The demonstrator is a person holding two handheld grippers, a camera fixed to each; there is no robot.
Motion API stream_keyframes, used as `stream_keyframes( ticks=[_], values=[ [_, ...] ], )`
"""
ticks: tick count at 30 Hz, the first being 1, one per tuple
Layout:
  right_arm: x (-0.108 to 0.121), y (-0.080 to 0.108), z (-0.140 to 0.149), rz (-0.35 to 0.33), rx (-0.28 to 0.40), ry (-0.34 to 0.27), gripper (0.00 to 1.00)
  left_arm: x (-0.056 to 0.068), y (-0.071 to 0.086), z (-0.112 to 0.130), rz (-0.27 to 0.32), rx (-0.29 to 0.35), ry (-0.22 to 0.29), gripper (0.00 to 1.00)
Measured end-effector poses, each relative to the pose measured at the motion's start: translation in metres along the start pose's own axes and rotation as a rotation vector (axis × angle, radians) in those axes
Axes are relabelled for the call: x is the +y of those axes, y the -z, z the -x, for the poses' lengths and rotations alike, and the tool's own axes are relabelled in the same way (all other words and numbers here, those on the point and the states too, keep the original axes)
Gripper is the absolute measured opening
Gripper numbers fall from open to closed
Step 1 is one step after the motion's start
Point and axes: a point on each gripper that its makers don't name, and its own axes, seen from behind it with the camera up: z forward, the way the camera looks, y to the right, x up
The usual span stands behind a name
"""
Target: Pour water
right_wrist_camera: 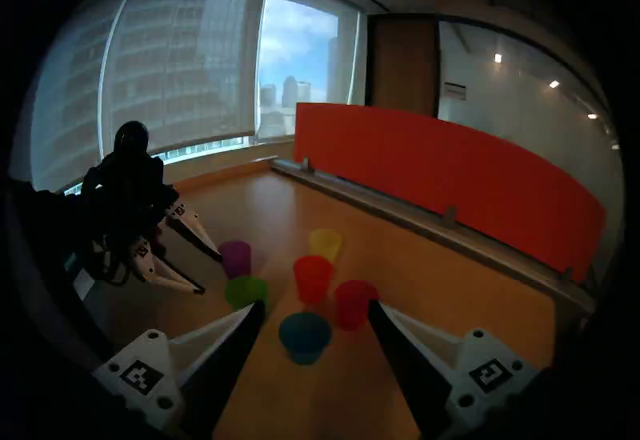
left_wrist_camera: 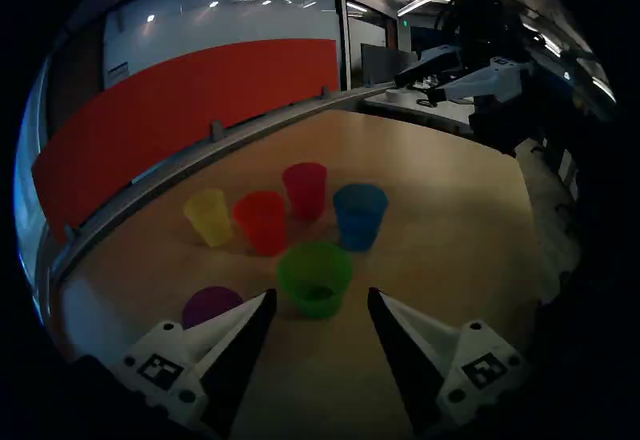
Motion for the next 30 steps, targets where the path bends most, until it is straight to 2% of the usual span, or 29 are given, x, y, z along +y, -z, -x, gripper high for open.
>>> stream_keyframes(
  ticks=[12, 30],
  values=[
    [0.011, -0.002, 0.006, 0.007, -0.002, -0.017, 1.00, -0.005, -0.023, 0.006, 0.005, -0.038, 0.014, 0.84],
    [0.025, -0.001, 0.012, 0.015, -0.002, -0.036, 1.00, -0.009, -0.052, 0.013, -0.001, -0.088, 0.003, 0.84]
  ],
)
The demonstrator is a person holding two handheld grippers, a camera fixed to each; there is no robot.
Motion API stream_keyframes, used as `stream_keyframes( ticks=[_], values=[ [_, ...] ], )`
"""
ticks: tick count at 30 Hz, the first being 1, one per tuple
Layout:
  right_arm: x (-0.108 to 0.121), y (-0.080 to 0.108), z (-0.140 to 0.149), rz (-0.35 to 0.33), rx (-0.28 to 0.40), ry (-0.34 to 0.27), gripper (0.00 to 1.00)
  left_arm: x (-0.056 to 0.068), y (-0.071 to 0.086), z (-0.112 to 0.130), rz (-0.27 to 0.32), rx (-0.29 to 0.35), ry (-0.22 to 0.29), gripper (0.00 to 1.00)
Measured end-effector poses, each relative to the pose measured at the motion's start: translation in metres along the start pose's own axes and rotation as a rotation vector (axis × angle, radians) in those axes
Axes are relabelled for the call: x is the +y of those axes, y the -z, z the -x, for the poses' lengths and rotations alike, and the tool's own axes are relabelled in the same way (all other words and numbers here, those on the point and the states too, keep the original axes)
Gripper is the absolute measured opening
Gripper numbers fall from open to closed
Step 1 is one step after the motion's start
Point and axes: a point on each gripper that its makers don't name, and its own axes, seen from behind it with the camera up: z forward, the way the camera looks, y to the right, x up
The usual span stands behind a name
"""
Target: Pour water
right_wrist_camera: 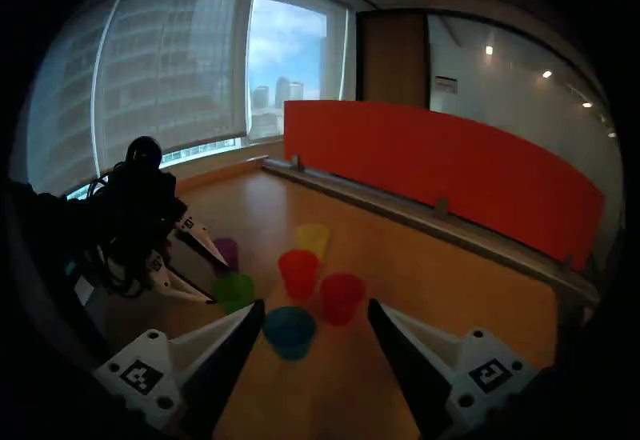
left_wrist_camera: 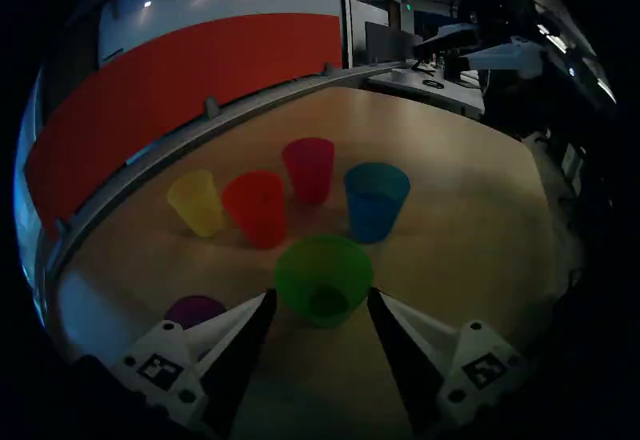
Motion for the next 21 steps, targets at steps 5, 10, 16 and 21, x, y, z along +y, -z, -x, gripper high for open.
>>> stream_keyframes(
  ticks=[5, 10, 16, 21],
  values=[
    [0.002, -0.001, 0.002, 0.002, -0.002, -0.003, 1.00, -0.001, -0.007, 0.001, -0.003, -0.008, 0.001, 0.84],
    [0.003, -0.002, 0.003, -0.001, -0.003, -0.009, 1.00, -0.002, -0.013, 0.001, -0.003, -0.011, 0.010, 0.84],
    [0.004, -0.004, 0.005, -0.002, -0.005, -0.014, 1.00, -0.003, -0.021, 0.003, -0.005, -0.019, 0.019, 0.84],
    [0.004, -0.005, 0.008, -0.003, -0.008, -0.021, 1.00, -0.005, -0.027, 0.004, -0.007, -0.027, 0.025, 0.84]
  ],
)
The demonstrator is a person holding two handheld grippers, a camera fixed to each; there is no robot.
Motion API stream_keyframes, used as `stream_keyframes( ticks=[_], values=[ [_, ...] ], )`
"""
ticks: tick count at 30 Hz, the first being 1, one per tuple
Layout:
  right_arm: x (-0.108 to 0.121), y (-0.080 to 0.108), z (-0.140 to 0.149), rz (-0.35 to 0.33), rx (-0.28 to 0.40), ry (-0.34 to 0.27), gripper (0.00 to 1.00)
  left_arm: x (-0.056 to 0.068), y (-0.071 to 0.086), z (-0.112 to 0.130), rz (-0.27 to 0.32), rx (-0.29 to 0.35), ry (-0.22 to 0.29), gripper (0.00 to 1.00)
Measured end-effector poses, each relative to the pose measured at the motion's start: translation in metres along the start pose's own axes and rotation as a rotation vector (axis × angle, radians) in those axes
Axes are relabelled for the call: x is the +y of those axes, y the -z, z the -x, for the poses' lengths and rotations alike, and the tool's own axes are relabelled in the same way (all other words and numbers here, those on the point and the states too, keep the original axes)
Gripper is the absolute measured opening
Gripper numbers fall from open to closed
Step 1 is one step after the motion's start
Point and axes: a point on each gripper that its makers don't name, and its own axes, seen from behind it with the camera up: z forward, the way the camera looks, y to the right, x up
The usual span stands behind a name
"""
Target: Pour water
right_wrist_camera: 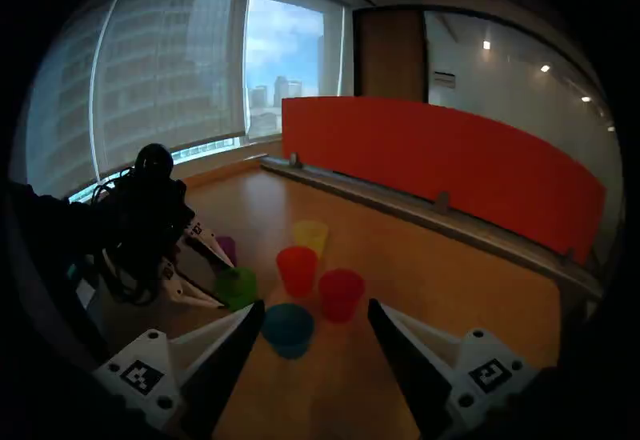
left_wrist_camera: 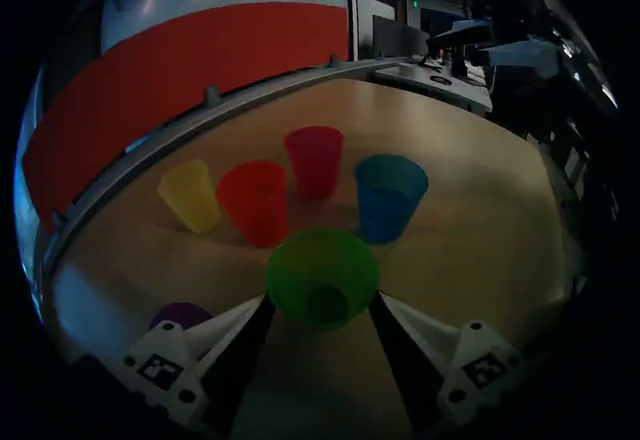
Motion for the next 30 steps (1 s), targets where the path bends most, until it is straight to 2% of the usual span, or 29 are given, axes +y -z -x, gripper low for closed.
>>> stream_keyframes(
  ticks=[9, 17, 24, 30],
  values=[
    [0.002, 0.000, 0.002, 0.002, -0.001, -0.008, 1.00, 0.000, -0.008, 0.000, -0.001, -0.016, -0.012, 0.84],
    [0.005, 0.002, 0.003, 0.007, 0.000, -0.010, 1.00, 0.001, -0.011, -0.001, 0.002, -0.019, 0.003, 0.83],
    [0.005, 0.004, 0.003, 0.008, 0.004, -0.014, 1.00, 0.005, -0.007, -0.002, 0.025, -0.007, 0.019, 0.82],
    [0.006, 0.004, 0.002, 0.011, 0.005, -0.016, 1.00, 0.007, 0.004, -0.012, 0.026, 0.035, 0.010, 0.83]
  ],
)
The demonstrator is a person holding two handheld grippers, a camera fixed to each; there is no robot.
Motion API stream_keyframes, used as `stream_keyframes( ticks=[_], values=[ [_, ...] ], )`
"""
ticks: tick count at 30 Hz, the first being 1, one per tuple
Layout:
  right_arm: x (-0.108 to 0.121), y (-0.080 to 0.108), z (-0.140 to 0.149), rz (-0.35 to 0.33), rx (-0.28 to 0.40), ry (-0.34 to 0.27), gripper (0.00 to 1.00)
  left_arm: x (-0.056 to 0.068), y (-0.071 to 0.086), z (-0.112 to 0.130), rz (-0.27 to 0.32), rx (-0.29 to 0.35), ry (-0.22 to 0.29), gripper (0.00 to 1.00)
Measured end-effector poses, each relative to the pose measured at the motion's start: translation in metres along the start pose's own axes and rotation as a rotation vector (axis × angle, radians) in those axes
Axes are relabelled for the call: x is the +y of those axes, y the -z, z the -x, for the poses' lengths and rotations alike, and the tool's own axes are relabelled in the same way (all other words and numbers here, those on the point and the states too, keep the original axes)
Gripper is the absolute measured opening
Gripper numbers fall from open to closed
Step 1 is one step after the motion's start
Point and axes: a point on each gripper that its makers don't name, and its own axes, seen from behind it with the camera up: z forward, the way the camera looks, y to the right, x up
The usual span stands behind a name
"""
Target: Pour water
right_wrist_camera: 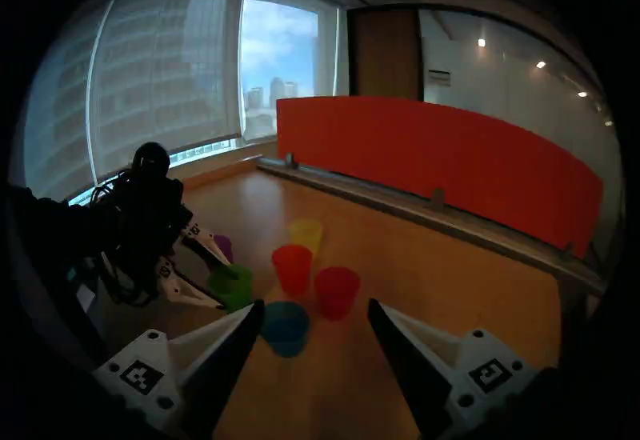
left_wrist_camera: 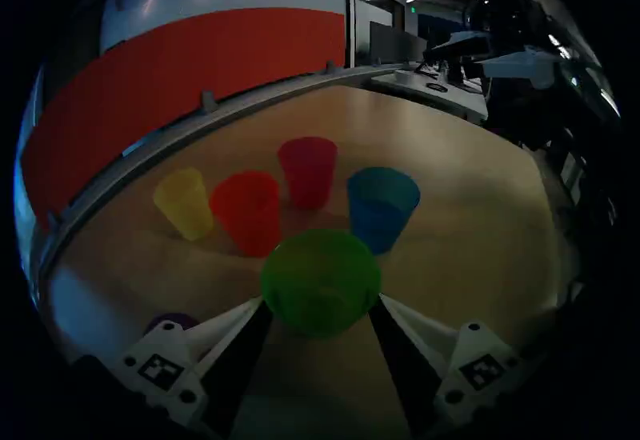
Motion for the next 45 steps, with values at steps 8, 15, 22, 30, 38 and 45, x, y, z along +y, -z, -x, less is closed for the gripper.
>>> stream_keyframes(
  ticks=[8, 15, 22, 30, 38, 45],
  values=[
    [-0.004, 0.001, -0.005, -0.002, 0.006, 0.006, 1.00, 0.006, 0.020, -0.014, 0.004, 0.056, -0.005, 0.83],
    [-0.006, 0.000, -0.007, -0.001, 0.006, 0.012, 1.00, 0.004, 0.039, -0.033, -0.003, 0.121, 0.007, 0.83],
    [-0.008, -0.001, -0.009, -0.004, 0.009, 0.012, 1.00, -0.004, 0.057, -0.051, -0.016, 0.183, 0.020, 0.83],
    [-0.008, -0.004, -0.011, -0.005, 0.010, 0.014, 1.00, -0.011, 0.075, -0.069, -0.028, 0.251, 0.022, 0.83],
    [-0.009, -0.010, -0.007, -0.008, -0.001, 0.017, 1.00, -0.015, 0.091, -0.077, -0.038, 0.296, 0.024, 0.83],
    [-0.014, -0.020, 0.000, -0.023, -0.021, 0.020, 1.00, -0.018, 0.106, -0.083, -0.049, 0.338, 0.015, 0.83]
  ],
)
